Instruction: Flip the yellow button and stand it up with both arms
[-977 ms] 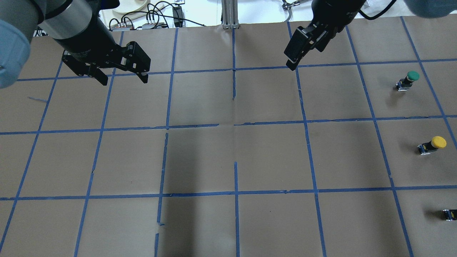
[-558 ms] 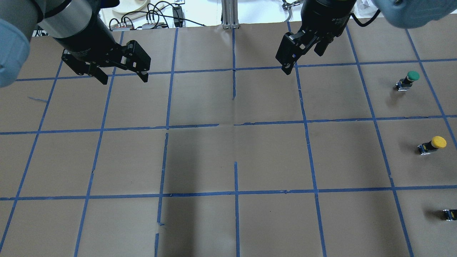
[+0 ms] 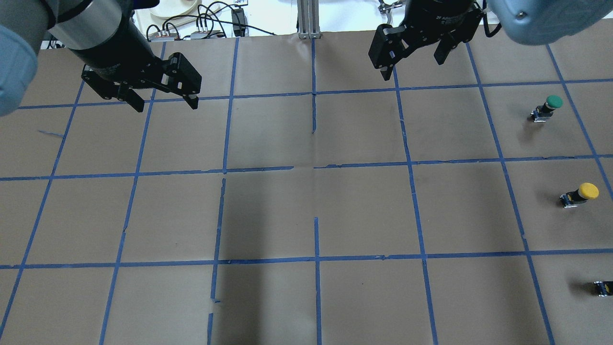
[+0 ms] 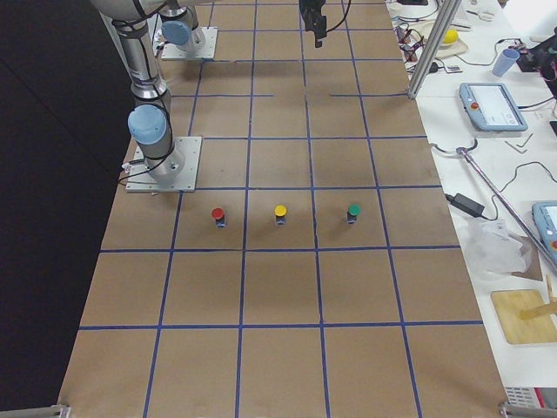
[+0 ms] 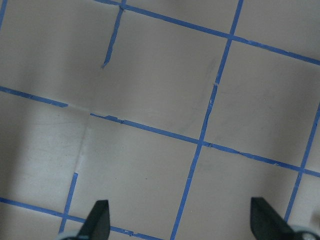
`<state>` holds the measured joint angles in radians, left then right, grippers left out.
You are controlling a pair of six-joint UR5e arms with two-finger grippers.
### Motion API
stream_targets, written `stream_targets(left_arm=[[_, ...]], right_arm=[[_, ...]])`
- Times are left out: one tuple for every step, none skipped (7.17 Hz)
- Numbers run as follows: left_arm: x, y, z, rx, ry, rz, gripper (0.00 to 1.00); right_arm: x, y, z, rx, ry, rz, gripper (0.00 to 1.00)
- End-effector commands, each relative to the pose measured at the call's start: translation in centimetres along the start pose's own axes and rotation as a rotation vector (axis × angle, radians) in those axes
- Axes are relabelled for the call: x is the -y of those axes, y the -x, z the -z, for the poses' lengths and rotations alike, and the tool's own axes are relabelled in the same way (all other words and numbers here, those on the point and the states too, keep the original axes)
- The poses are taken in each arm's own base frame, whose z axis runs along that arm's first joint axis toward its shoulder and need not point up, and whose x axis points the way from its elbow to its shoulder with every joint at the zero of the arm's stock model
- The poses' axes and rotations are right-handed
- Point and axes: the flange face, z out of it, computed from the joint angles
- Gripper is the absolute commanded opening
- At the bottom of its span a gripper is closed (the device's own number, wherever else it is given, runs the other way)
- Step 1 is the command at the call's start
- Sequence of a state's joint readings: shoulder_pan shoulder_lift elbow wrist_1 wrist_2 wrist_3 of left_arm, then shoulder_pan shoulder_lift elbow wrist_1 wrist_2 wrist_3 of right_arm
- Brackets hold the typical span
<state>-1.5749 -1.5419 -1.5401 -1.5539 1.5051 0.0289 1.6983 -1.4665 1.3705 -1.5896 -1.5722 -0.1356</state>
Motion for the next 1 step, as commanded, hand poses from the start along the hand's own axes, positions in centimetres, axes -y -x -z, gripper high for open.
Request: stream_targets(left_arm=[[-0.05,-0.18,0.01,0.000,0.000,-0.004,1.00]], right_arm=[[0.13,-1.31,-0.05,-0.004,-0.001,-0.031,1.00]])
